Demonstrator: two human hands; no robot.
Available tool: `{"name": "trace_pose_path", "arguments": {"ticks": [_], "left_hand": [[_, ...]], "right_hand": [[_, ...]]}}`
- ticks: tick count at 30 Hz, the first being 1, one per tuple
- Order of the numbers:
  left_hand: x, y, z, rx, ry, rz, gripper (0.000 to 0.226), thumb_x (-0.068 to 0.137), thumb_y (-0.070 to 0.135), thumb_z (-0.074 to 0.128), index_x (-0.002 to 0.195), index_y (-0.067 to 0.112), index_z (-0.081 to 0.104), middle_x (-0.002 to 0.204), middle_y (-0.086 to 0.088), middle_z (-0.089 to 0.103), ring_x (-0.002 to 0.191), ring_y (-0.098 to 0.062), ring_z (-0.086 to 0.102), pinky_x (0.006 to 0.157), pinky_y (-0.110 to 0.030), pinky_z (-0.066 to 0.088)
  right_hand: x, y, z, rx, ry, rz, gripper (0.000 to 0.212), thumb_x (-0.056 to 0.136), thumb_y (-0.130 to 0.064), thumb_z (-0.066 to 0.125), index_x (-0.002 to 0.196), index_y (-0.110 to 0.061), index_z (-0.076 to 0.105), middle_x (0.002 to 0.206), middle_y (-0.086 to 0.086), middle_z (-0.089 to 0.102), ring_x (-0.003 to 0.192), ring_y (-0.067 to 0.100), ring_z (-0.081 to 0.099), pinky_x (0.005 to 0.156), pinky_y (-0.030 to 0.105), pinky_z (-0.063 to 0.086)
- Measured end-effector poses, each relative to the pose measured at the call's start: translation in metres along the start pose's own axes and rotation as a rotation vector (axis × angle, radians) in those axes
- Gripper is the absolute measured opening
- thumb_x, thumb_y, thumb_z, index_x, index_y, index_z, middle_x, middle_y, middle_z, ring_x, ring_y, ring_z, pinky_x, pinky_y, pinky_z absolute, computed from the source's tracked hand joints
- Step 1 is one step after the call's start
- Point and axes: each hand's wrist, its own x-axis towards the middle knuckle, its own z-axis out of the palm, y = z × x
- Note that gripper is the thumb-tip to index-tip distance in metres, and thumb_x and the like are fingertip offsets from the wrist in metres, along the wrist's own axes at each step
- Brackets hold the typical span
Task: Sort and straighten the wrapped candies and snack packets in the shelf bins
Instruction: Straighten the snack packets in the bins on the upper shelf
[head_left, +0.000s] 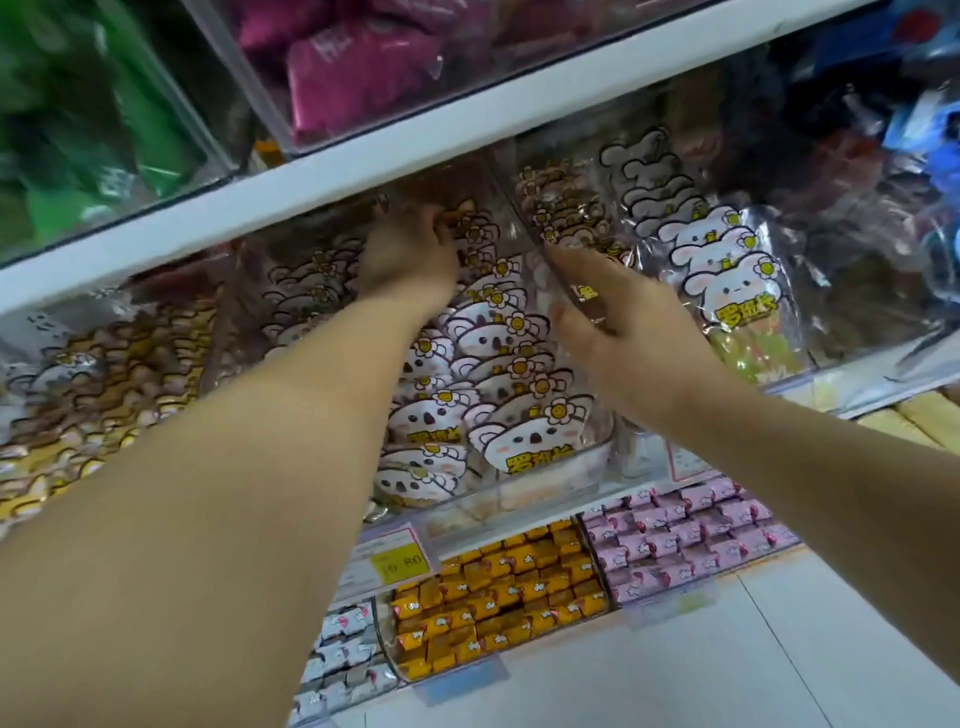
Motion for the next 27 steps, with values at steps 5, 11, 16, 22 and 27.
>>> {"name": "trace_pose_path", "arguments": {"ticks": [5,11,16,22,27], "left_hand": [[0.005,-0.006,0.003,0.03,-0.078,0.027,0.039,0.1,0.029,0.029,0.128,0.012,0.049,0.138,-0.011,0.045,0.12,-0.029,0.048,0.098,-0.042,0.042],[0.008,-0.009,0.001,0.009,-0.207,0.073,0.048,0.097,0.035,0.033,0.14,0.016,0.04,0.152,0.0,0.021,0.131,-0.025,0.037,0.107,-0.039,0.033],[0.01,-0.012,-0.001,-0.062,-0.241,0.04,0.047,0.094,0.039,0.04,0.138,0.021,0.045,0.148,0.001,0.032,0.131,-0.022,0.038,0.109,-0.036,0.03],[0.004,-0.01,-0.009,-0.251,-0.183,0.023,0.041,0.095,0.025,0.047,0.135,0.018,0.049,0.146,0.004,0.036,0.13,-0.011,0.035,0.093,-0.016,0.023],[-0.01,-0.013,-0.02,-0.487,-0.065,-0.002,0.04,0.092,0.012,0.049,0.132,0.018,0.052,0.135,0.011,0.038,0.12,-0.007,0.041,0.087,-0.009,0.033]], "right_hand": [[0.001,0.002,0.001,0.033,-0.009,0.002,0.042,0.092,-0.024,0.047,0.134,-0.027,0.046,0.111,0.004,0.064,0.088,0.022,0.061,0.075,0.04,0.052],[0.0,0.0,0.0,0.031,-0.012,0.002,0.046,0.092,-0.023,0.047,0.138,-0.027,0.043,0.12,0.003,0.06,0.097,0.02,0.059,0.082,0.038,0.051],[-0.001,-0.001,0.0,0.044,-0.011,0.005,0.046,0.093,-0.021,0.047,0.138,-0.027,0.042,0.121,0.0,0.06,0.095,0.017,0.059,0.079,0.029,0.049],[-0.002,0.002,0.001,0.038,-0.01,0.01,0.047,0.093,-0.022,0.047,0.139,-0.028,0.041,0.114,-0.002,0.06,0.071,0.002,0.051,0.063,0.019,0.042],[-0.001,0.002,0.001,0.024,-0.011,0.015,0.046,0.094,-0.022,0.047,0.139,-0.029,0.042,0.109,-0.001,0.061,0.066,-0.003,0.047,0.061,0.017,0.041]]}}
